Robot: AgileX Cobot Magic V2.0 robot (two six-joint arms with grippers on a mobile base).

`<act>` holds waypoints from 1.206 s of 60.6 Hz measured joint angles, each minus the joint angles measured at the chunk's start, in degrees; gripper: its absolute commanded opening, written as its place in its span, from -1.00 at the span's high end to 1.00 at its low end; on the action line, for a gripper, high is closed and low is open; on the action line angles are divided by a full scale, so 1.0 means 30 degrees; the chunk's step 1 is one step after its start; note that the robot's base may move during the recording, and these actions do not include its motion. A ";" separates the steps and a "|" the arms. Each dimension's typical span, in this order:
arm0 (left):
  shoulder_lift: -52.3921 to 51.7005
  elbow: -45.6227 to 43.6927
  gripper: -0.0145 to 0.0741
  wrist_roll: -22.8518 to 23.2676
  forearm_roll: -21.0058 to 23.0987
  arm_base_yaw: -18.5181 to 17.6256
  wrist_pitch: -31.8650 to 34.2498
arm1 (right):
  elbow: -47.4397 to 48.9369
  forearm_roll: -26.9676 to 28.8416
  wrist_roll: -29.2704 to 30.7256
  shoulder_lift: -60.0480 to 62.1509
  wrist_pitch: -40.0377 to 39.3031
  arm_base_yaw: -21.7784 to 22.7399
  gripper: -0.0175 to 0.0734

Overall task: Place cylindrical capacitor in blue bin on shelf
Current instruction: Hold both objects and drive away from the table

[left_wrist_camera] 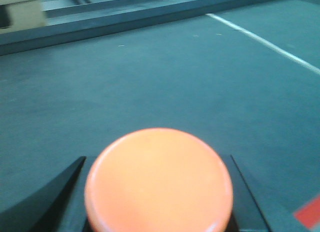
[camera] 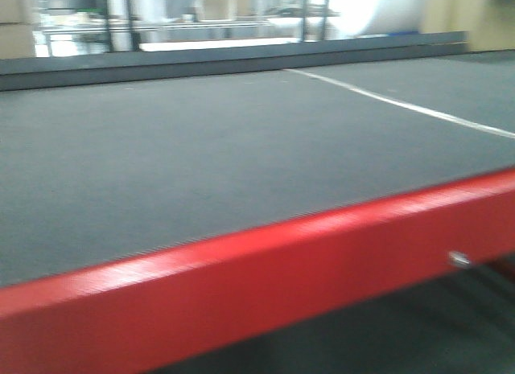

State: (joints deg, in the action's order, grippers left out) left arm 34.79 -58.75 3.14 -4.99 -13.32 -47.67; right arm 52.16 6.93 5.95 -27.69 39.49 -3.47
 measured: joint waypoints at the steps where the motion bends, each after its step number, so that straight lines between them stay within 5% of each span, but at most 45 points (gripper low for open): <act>1: -0.0012 0.0000 0.92 0.0000 0.0000 0.0000 0.0000 | 0.0000 0.0000 0.0000 0.0000 0.0000 0.0000 0.90; 73: -0.0012 0.0000 0.92 0.0000 0.0000 -0.0066 0.0000 | 0.0000 0.0000 0.0000 0.0000 0.0000 0.0000 0.90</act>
State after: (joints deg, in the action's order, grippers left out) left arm 34.75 -58.75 3.14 -4.99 -13.52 -47.67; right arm 52.16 6.93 5.95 -27.69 39.49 -3.47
